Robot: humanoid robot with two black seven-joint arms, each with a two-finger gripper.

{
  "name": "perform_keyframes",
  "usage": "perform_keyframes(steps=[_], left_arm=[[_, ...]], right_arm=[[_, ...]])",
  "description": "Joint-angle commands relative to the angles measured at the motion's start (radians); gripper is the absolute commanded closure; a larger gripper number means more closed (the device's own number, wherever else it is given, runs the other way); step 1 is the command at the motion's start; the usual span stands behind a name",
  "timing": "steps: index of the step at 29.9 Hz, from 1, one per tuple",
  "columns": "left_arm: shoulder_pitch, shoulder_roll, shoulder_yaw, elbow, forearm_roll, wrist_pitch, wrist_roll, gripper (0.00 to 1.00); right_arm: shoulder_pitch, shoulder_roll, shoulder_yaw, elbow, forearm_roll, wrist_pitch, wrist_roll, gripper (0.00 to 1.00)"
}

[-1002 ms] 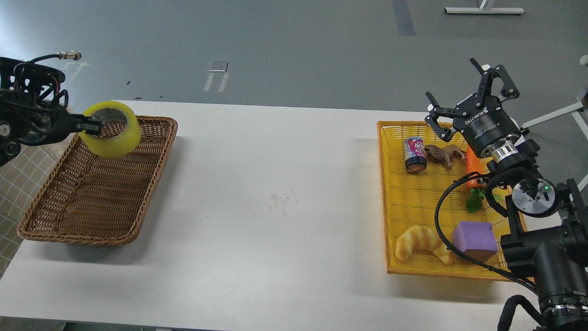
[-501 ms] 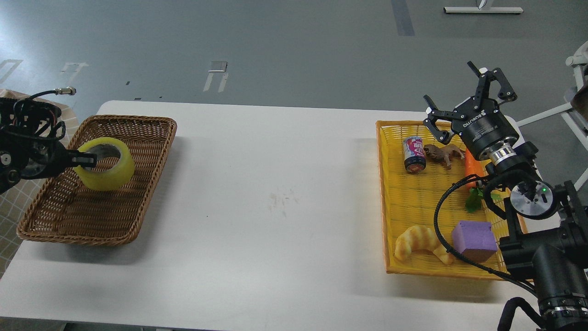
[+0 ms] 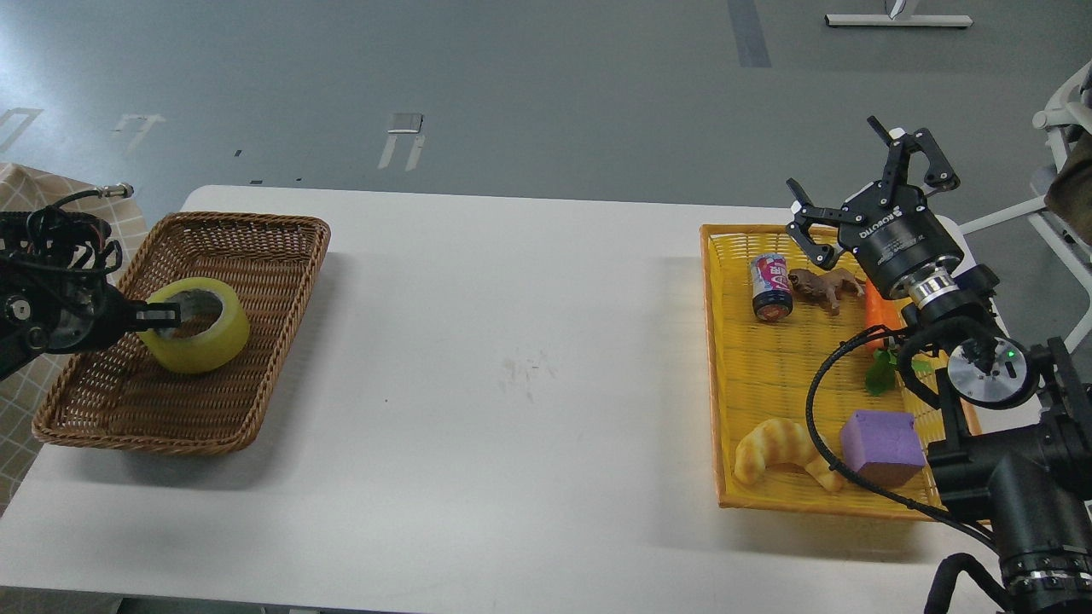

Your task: Place and transfer tape with both arms

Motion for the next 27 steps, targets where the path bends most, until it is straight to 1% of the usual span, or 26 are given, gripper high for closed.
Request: perform_keyframes(steps=[1,9,12,15,16,17,18,19,22,24,26,27], left_arm=[[0.001,0.002,0.003,0.001,-0.074,0.000,0.007,0.26],[-0.019,0.019,-0.019,0.001,-0.109,0.000,0.003,0.24],[-0.068,0.043,-0.031,0.001,-0.186,0.000,-0.004,0.23],[-0.178,0.086,-0.034,-0.011,-0.299,0.000,-0.013,0.22],[-0.223,0.096,-0.036,-0.011,-0.356,0.000,-0.023,0.22],[-0.243,0.097,-0.037,-0.011,-0.387,0.000,-0.033,0.21],[-0.283,0.097,-0.042,-0.011,-0.458,0.000,-0.052,0.20],[-0.298,0.096,-0.043,-0.011,-0.494,0.000,-0.063,0.19],[-0.334,0.086,-0.054,-0.011,-0.643,0.000,-0.099,0.19],[-0.350,0.065,-0.089,-0.011,-0.807,0.000,-0.122,0.17],[-0.349,0.045,-0.115,-0.011,-0.887,0.000,-0.142,0.16],[-0.349,0.028,-0.146,-0.011,-0.962,0.000,-0.167,0.11]], right_arm=[[0.000,0.000,0.000,0.002,-0.001,0.000,0.000,0.00],[0.002,0.000,0.000,0.005,0.001,0.000,0.001,0.00],[0.002,0.000,0.000,0.005,0.001,0.000,0.001,0.00],[0.006,0.000,0.000,0.011,0.001,0.000,0.001,0.00],[0.009,0.000,0.000,0.012,0.001,0.000,0.001,0.00],[0.011,0.000,0.000,0.014,0.001,0.000,0.000,0.00],[0.012,0.000,0.000,0.014,0.001,0.000,0.000,0.00],[0.014,0.000,-0.002,0.014,0.001,0.000,0.000,0.00],[0.017,0.000,0.000,0.014,-0.001,0.000,-0.002,0.00],[0.021,0.000,0.000,0.012,-0.001,0.000,-0.002,0.00],[0.029,0.000,0.000,0.012,-0.001,0.000,-0.003,0.00],[0.043,0.000,-0.002,0.011,-0.001,0.000,-0.006,0.00]])
